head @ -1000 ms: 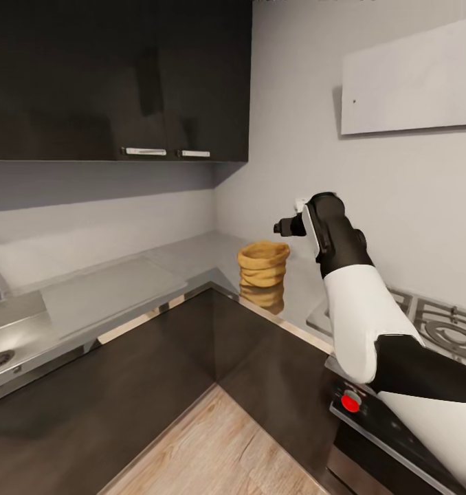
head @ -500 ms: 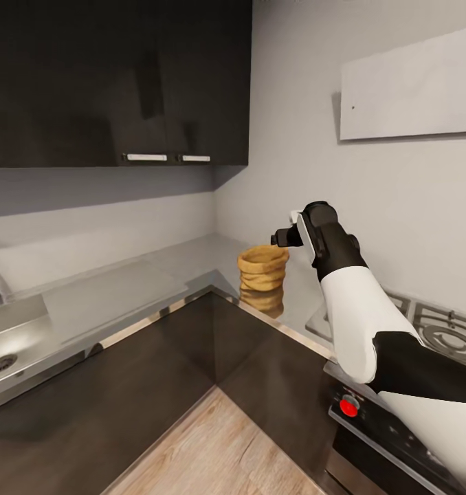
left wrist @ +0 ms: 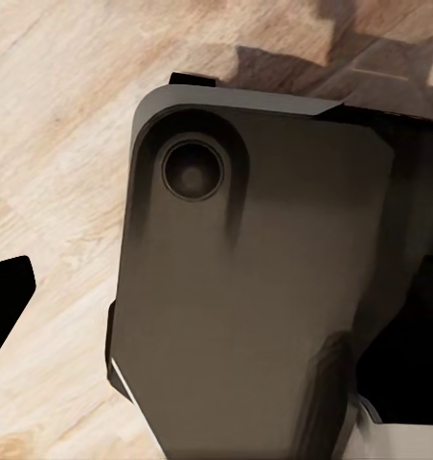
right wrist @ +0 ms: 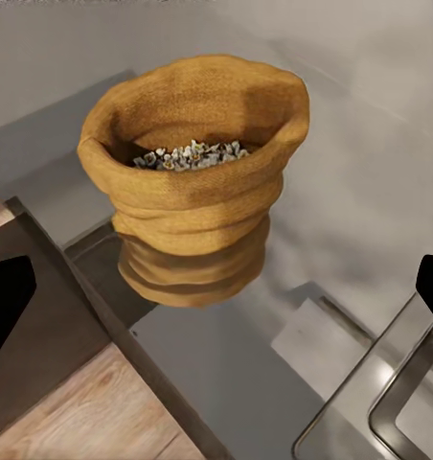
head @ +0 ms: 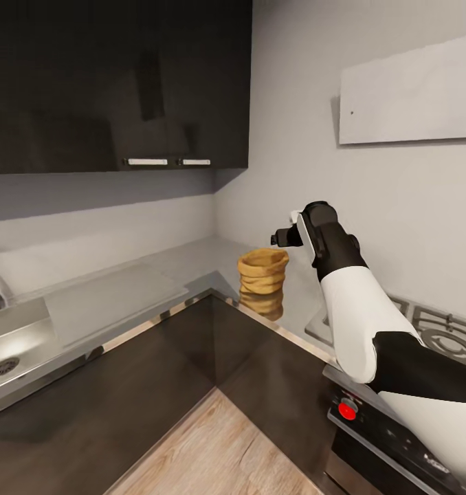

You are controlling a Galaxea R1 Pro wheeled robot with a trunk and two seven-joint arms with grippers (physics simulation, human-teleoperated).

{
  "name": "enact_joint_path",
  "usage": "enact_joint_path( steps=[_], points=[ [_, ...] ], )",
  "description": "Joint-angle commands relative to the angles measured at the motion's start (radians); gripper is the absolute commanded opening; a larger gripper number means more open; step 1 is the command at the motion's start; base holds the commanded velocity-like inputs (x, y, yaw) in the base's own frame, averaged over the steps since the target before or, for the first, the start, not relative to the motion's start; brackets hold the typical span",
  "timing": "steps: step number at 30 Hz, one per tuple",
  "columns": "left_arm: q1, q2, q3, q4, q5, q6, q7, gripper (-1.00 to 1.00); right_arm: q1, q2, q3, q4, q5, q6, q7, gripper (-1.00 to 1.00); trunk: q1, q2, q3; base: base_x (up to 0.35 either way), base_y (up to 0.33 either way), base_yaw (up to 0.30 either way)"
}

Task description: In the kitchen, take the popcorn bag from the countertop, put it into the microwave, and heat it until the popcorn is cooked so the cooked popcorn ends up inside the bag.

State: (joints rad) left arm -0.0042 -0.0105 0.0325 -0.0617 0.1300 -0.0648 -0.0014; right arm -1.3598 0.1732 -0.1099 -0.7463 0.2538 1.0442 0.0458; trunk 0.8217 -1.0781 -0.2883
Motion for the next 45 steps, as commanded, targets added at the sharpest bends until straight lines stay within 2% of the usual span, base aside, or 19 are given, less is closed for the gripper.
enact_joint_path(
  steps=[1,7,11,14,36,38,39,41,43,45],
  points=[
    [0.000,0.000,0.003,0.000,0.007,-0.002,0.000,1.00,-0.001,0.001,-0.005,-0.001,0.007,0.003,0.005,1.00,0.000,-0.001,-0.001,0.000,0.000,0.000],
    [0.000,-0.001,0.003,0.000,0.008,-0.001,0.000,1.00,-0.001,0.001,-0.004,0.002,0.008,0.003,0.002,1.00,0.000,-0.001,-0.001,0.000,0.000,0.000],
    [0.000,0.001,0.001,0.001,0.040,-0.001,-0.001,1.00,-0.001,0.001,-0.005,0.015,0.006,0.003,-0.061,1.00,0.000,-0.001,-0.001,0.051,0.000,0.000],
    [0.000,0.001,0.000,0.002,0.053,-0.002,-0.003,1.00,-0.001,0.001,-0.005,0.016,0.004,0.003,-0.073,1.00,0.000,-0.001,-0.001,0.254,0.000,0.000],
    [0.000,0.001,0.000,0.002,0.056,-0.002,-0.003,1.00,0.000,0.001,-0.005,0.017,0.002,0.003,-0.075,1.00,0.000,-0.001,-0.001,0.286,0.000,0.000],
    [0.000,0.001,0.000,0.002,0.056,-0.002,-0.003,1.00,0.001,0.001,-0.006,0.049,0.001,0.003,-0.076,1.00,0.000,-0.001,-0.001,0.101,0.000,0.000],
    [0.000,0.001,0.000,0.002,0.056,-0.002,-0.003,1.00,0.001,0.001,-0.008,0.085,0.001,0.003,-0.076,1.00,0.000,-0.001,-0.001,0.035,0.000,0.000],
    [0.000,0.001,0.000,0.002,0.056,-0.001,-0.003,1.00,0.001,0.001,-0.039,0.125,0.001,0.003,-0.076,1.00,0.000,-0.001,-0.001,0.013,0.000,0.000],
    [0.000,0.001,0.000,0.002,0.056,-0.001,-0.003,1.00,0.001,0.001,-0.075,0.135,0.002,0.003,-0.076,1.00,0.000,-0.001,-0.001,0.003,0.000,0.000],
    [0.000,0.001,0.000,0.002,0.056,-0.001,-0.003,1.00,0.000,0.001,-0.083,0.138,0.002,0.003,-0.076,1.00,0.000,-0.001,-0.001,0.000,0.000,0.000]
  ],
)
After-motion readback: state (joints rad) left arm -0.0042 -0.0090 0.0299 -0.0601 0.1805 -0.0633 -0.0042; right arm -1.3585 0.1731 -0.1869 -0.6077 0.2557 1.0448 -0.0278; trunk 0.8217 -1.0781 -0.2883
